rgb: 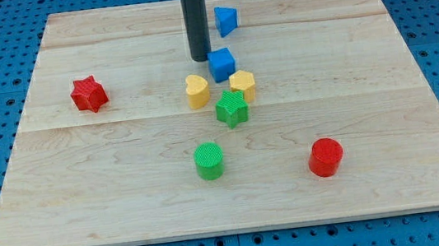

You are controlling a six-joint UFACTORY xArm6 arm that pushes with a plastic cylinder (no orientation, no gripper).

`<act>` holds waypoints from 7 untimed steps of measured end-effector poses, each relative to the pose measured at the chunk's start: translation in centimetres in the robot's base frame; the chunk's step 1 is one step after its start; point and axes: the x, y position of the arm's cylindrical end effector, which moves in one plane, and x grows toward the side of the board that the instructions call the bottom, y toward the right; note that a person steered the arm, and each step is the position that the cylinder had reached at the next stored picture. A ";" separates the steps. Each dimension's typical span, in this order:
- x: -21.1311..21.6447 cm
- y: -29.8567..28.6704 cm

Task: Place the blue triangle to the top of the yellow heart

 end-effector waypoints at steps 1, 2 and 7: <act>-1.3 3.3; -3.4 10.8; -8.6 -0.9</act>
